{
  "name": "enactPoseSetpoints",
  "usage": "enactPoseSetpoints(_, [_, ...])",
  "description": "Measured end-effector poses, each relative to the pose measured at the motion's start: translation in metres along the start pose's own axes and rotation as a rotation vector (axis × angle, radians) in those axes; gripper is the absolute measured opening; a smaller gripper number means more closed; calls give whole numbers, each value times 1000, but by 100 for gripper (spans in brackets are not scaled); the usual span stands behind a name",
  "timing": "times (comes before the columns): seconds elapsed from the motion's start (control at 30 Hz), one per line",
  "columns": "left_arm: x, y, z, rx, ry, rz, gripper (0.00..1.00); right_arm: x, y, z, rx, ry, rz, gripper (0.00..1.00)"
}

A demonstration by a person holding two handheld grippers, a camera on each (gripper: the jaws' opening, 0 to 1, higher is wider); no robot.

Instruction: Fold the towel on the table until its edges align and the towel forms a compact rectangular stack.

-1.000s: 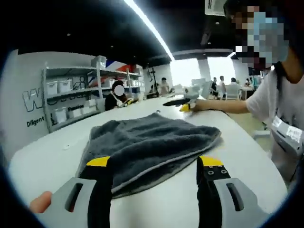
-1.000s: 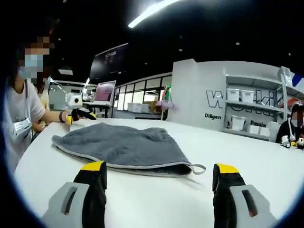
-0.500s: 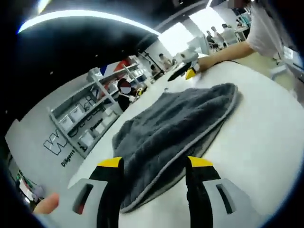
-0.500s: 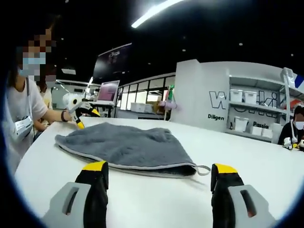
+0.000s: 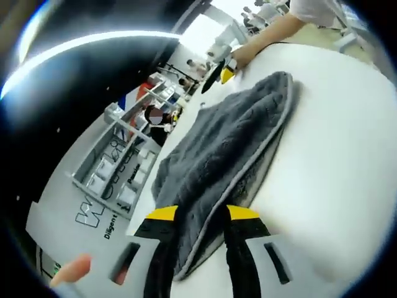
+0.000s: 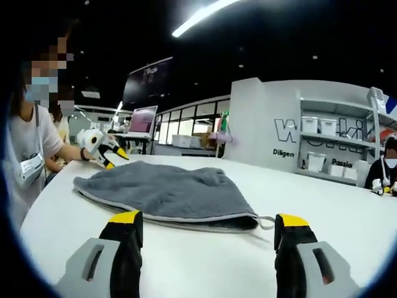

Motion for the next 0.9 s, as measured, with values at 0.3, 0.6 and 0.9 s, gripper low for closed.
enactPoseSetpoints(0.3, [-3,-11,1,-80,16,42,5,0,0,0,-4,-1,2,88])
enactPoseSetpoints(0.6, [4,-8,-1,-111,4,46,3,0,-1,1,-6,-3,5,88])
enactPoseSetpoints(0.9, [12,-13,-2,-154,2,79,3,2,-3,0,-13,-8,15,88])
Point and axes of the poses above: the point that each gripper's makers call its tool centre point, and the gripper's own axes: x roughly backward along the fingers, y roughly to its left, z roughly out of its underside, the point moved 2 cm from there along x, roughly backward along the fingers, and after that the axes turned 1 degree about z, right-handed, at the moved point
